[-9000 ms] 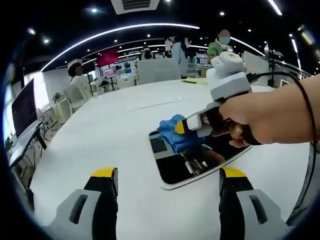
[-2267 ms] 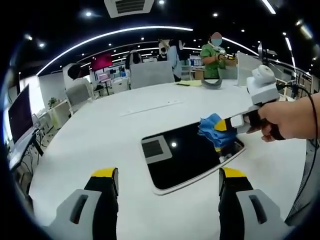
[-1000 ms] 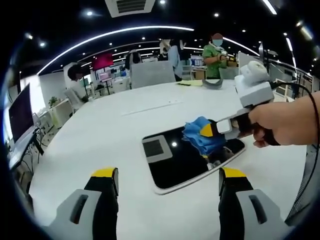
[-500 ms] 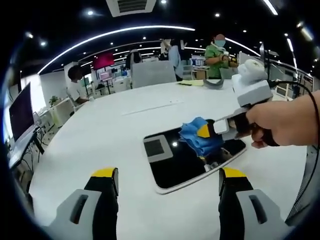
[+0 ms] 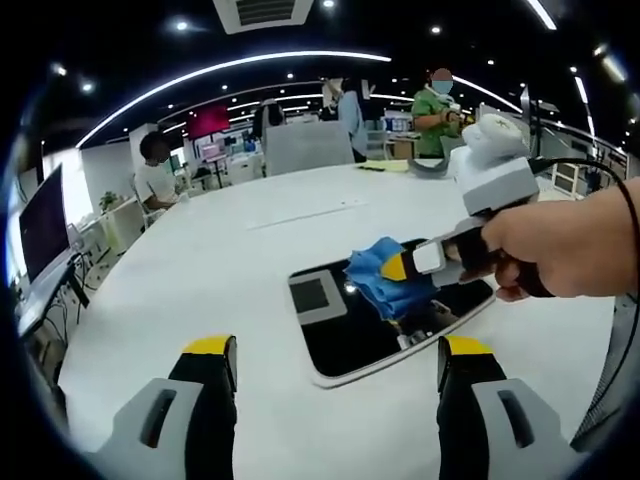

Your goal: Wipe the mirror surface with the cleaning cloth until all visible marks leave the cleaned area.

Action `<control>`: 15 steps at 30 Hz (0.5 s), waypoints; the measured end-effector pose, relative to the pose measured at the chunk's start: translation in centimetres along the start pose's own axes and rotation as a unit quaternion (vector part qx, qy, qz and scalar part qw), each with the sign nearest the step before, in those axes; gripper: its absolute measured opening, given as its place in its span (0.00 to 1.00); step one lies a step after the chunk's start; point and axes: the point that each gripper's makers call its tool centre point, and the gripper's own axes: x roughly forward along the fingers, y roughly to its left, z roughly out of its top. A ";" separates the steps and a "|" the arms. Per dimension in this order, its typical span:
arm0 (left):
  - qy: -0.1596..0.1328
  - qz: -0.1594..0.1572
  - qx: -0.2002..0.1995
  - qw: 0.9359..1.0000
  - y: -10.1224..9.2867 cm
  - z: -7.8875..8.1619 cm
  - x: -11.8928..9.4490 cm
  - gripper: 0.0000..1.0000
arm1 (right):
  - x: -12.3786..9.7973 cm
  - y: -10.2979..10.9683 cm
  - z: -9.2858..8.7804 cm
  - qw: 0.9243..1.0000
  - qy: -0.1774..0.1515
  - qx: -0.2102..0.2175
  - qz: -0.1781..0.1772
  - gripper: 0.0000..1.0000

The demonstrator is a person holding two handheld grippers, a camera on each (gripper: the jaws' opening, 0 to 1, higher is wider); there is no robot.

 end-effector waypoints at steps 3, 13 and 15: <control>0.000 0.000 -0.001 1.000 0.0 0.0 0.0 0.83 | 0.1 0.3 0.0 1.000 0.001 -0.003 0.002 0.01; -0.001 0.000 -0.001 1.000 0.0 0.0 0.0 0.83 | 0.4 0.9 -0.1 1.000 0.002 -0.013 0.008 0.01; 0.000 0.000 0.000 1.000 0.0 0.0 0.0 0.83 | 0.5 0.9 -0.1 1.000 0.003 -0.013 0.009 0.01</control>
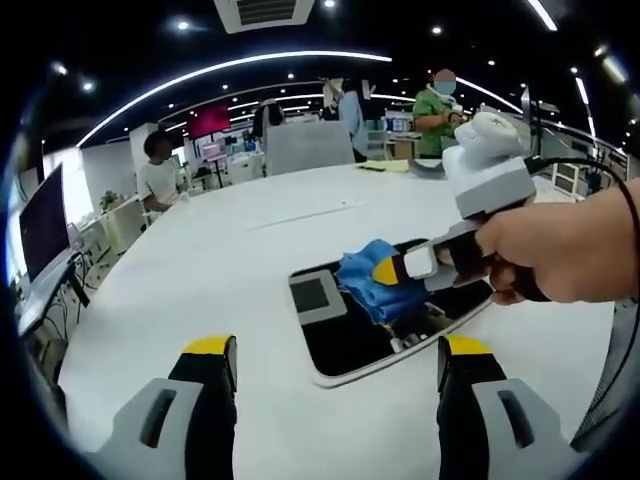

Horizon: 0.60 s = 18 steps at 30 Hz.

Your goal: Wipe the mirror surface with the cleaning cloth until all visible marks leave the cleaned area.

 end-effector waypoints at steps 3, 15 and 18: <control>0.000 0.001 0.001 1.000 0.0 0.0 0.0 0.83 | 0.1 0.1 0.0 1.000 0.001 0.000 0.002 0.01; 0.000 0.002 -0.001 1.000 0.2 0.0 0.0 0.83 | 0.4 0.8 0.0 1.000 0.002 -0.001 0.007 0.01; 0.000 0.001 -0.002 1.000 0.2 -0.1 0.0 0.83 | 0.4 0.8 0.0 1.000 0.001 0.000 0.008 0.01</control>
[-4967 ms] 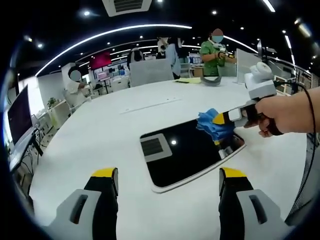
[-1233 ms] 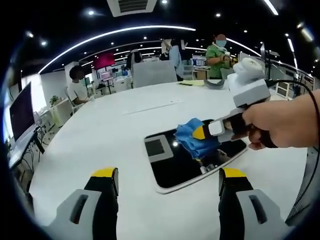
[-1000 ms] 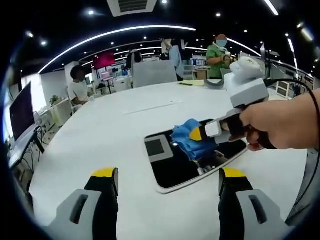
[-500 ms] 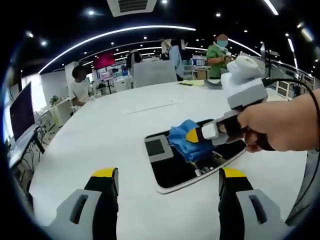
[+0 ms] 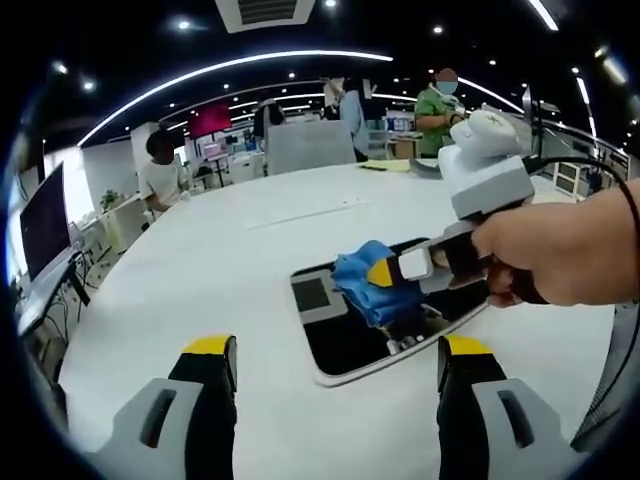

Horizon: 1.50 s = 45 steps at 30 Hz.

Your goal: Wipe the mirror surface with the cleaning cloth until all visible marks leave the cleaned area.

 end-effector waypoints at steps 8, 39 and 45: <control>0.001 -0.001 0.001 1.000 -0.1 0.0 0.0 0.83 | 0.0 0.0 0.0 1.000 0.001 0.002 0.000 0.01; 0.002 0.004 -0.002 1.000 0.2 -0.1 -0.2 0.83 | 1.4 4.6 -0.8 0.999 0.031 -0.004 0.017 0.01; 0.002 0.007 -0.002 1.000 0.3 -0.1 -0.2 0.83 | 1.5 5.0 -1.0 0.999 0.034 -0.001 0.017 0.01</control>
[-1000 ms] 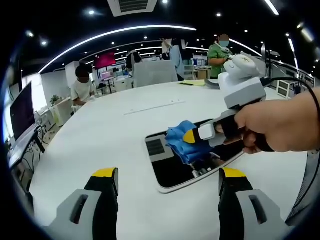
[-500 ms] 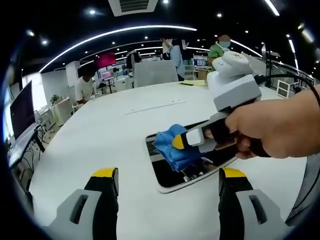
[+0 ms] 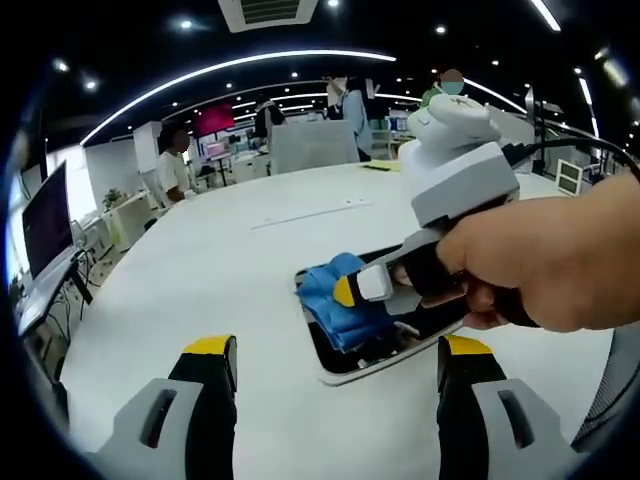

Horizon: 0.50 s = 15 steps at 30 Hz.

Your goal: Wipe the mirror surface with the cleaning cloth until all visible marks leave the cleaned area.

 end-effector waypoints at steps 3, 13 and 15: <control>0.000 0.000 -0.001 1.000 0.0 0.0 0.0 0.83 | 0.0 0.4 -0.2 1.000 0.001 -0.002 0.004 0.01; 0.002 0.000 0.000 1.000 0.0 0.0 0.0 0.83 | 0.1 0.6 -0.4 1.000 -0.001 -0.010 0.015 0.01; 0.003 -0.001 0.001 1.000 -0.1 -0.1 0.1 0.83 | 0.0 0.6 -0.4 1.000 0.000 -0.011 0.018 0.01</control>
